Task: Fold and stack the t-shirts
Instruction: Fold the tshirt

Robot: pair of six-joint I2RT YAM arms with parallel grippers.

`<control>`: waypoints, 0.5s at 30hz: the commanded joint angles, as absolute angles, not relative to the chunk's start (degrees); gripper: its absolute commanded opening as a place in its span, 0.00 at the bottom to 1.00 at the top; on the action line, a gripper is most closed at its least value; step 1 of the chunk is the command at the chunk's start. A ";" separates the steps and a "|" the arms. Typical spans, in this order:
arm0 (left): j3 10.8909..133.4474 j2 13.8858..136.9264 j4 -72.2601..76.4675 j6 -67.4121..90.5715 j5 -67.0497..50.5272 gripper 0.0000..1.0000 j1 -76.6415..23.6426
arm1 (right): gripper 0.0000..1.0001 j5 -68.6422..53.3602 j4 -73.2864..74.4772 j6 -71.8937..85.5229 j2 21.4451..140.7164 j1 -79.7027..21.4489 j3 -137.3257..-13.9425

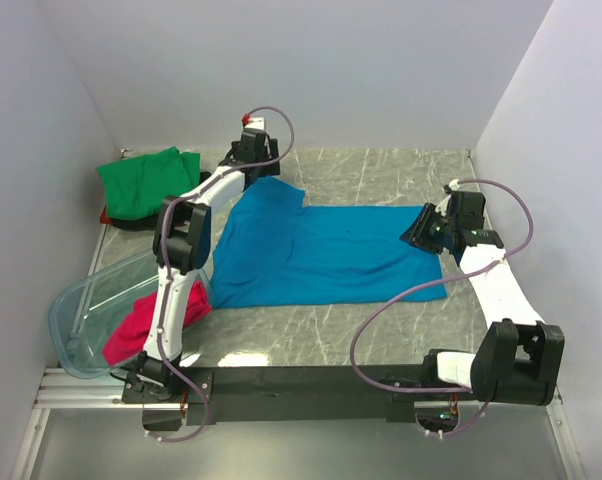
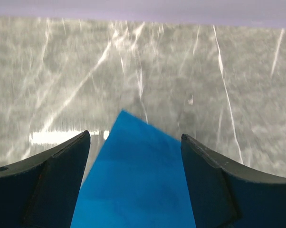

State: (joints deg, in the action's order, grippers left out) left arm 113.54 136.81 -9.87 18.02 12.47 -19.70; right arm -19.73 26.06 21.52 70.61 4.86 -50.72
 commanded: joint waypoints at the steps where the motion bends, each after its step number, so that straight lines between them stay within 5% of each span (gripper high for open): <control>1: 120.66 140.00 -13.52 15.12 14.06 0.81 -19.34 | 0.39 -22.94 23.20 20.57 68.38 4.04 -51.68; 15: 125.68 146.16 -15.20 14.41 12.75 0.76 -19.34 | 0.39 -23.29 23.91 20.13 66.18 3.60 -50.80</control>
